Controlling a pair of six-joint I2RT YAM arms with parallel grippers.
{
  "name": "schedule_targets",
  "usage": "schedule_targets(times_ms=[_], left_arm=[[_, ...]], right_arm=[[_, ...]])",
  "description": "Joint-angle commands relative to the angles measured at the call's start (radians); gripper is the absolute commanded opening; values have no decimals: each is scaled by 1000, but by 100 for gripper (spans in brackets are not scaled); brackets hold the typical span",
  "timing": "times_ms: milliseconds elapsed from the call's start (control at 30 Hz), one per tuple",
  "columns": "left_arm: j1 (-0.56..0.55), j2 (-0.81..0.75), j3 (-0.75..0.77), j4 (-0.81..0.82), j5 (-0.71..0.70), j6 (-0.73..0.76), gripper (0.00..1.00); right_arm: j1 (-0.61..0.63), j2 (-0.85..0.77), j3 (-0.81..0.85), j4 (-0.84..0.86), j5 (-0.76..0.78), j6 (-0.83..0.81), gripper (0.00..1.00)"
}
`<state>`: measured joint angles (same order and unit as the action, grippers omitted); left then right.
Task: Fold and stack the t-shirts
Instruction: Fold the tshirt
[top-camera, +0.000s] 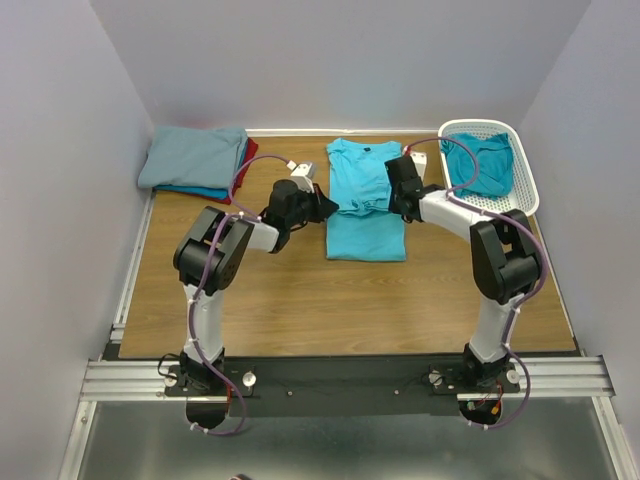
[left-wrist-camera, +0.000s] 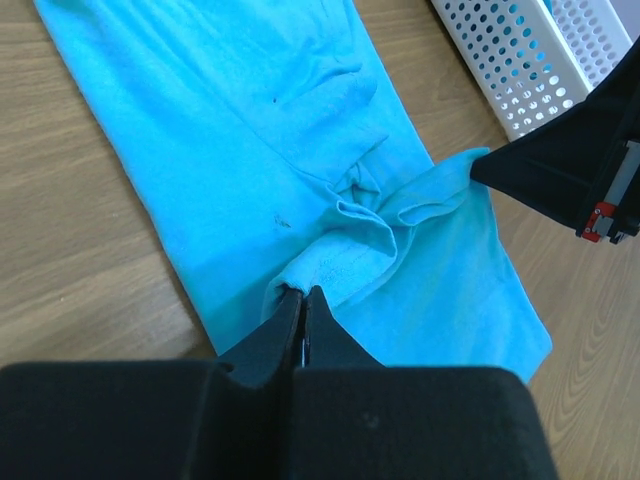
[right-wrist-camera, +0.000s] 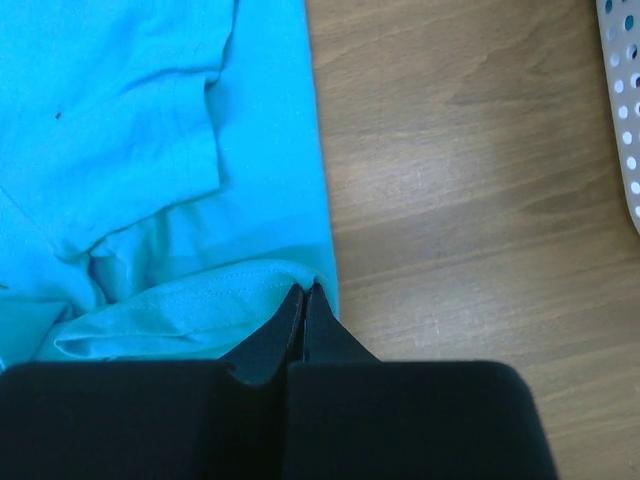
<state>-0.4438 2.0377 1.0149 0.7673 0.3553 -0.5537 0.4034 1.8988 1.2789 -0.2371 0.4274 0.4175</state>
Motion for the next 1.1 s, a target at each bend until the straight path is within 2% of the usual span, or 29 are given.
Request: schedule_targets(times_ms=[0, 33, 100, 133, 200, 233, 500, 800, 1067], left_arm=[[20, 36, 36, 12, 57, -5, 30], [28, 30, 36, 13, 53, -9, 40], [31, 12, 31, 12, 39, -9, 55], [33, -14, 30, 10, 24, -2, 70], [33, -45, 19, 0, 8, 9, 79], [33, -75, 14, -6, -1, 20, 80], [19, -181, -133, -48, -45, 49, 79], [-39, -287, -314, -56, -72, 26, 67], [-119, -350, -371, -80, -118, -14, 65]], right_arm=[[-23, 46, 59, 12, -22, -17, 9], [-26, 49, 66, 12, -32, -28, 38], [-26, 48, 80, 10, -39, -37, 61], [-26, 36, 91, 10, -42, -43, 74], [-26, 17, 94, 10, -55, -54, 81], [-26, -10, 88, 10, -62, -55, 83], [-26, -164, -70, 12, -193, -31, 83], [-26, -342, -340, 10, -354, 41, 80], [-26, -411, -472, 12, -342, 95, 66]])
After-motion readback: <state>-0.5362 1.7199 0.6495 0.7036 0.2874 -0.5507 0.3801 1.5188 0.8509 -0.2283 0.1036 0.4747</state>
